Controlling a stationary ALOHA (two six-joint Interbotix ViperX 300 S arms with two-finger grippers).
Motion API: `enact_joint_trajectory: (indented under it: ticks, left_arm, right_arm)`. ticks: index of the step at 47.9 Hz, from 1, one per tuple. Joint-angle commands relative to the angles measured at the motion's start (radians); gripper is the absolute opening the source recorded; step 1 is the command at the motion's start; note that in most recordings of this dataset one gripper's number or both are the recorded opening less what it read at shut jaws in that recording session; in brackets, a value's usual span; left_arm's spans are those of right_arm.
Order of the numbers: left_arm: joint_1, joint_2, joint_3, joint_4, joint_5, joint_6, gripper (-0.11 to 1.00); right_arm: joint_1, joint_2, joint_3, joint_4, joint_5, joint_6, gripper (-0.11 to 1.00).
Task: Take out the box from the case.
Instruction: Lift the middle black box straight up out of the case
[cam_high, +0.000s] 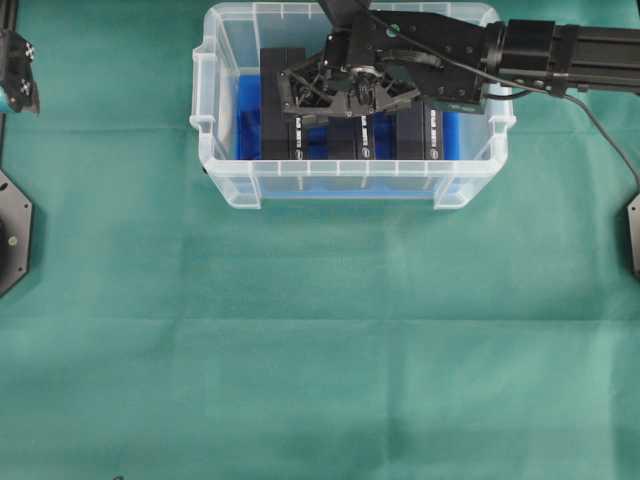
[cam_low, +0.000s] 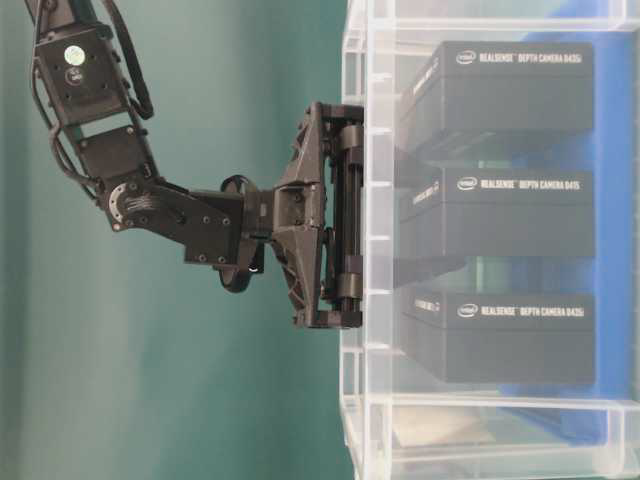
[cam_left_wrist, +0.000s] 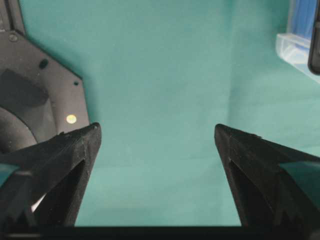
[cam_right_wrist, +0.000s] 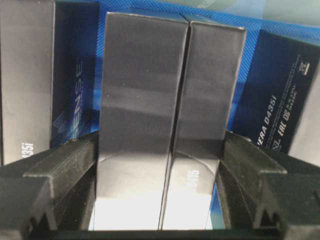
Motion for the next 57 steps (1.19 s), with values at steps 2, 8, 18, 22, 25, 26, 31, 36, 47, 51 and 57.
enact_joint_trajectory:
  ticks: [2, 8, 18, 22, 25, 26, 31, 36, 47, 51, 57]
  left_arm:
    - [0.003, 0.0, -0.008, 0.003, 0.0, 0.0, 0.97]
    - [0.003, -0.002, -0.008, 0.002, 0.0, 0.0, 0.97]
    - [0.003, -0.002, -0.008, 0.003, 0.0, 0.002, 0.97]
    - [0.003, -0.002, -0.008, 0.003, 0.0, 0.002, 0.97]
    - [0.003, -0.002, -0.009, 0.002, 0.0, 0.002, 0.97]
    - [0.003, -0.002, -0.009, 0.002, 0.0, 0.002, 0.97]
    - [0.003, -0.002, -0.009, 0.002, 0.0, 0.003, 0.97]
    - [0.003, -0.002, -0.009, 0.002, -0.005, 0.006, 0.97]
    - [0.003, -0.002, -0.009, 0.0, -0.005, 0.009, 0.97]
    - [0.003, -0.002, -0.009, -0.002, -0.005, 0.009, 0.97]
    - [-0.002, -0.002, -0.009, -0.002, -0.005, 0.009, 0.97]
  right_arm:
    - [0.008, -0.02, -0.012, -0.002, 0.002, 0.014, 0.68]
    - [0.006, -0.035, -0.025, 0.003, 0.02, 0.017, 0.68]
    - [0.006, -0.063, -0.077, 0.005, 0.092, 0.017, 0.68]
    - [0.006, -0.069, -0.11, 0.005, 0.133, 0.012, 0.68]
    - [0.006, -0.072, -0.14, 0.006, 0.166, 0.009, 0.68]
    - [0.006, -0.074, -0.149, 0.006, 0.176, 0.009, 0.68]
    - [0.006, -0.08, -0.198, 0.006, 0.23, 0.002, 0.68]
    - [0.005, -0.087, -0.261, 0.005, 0.291, -0.014, 0.68]
    - [0.003, -0.092, -0.396, 0.005, 0.425, -0.04, 0.68]
    - [0.003, -0.092, -0.442, 0.003, 0.463, -0.043, 0.68]
    - [0.003, -0.092, -0.511, 0.0, 0.525, -0.044, 0.68]
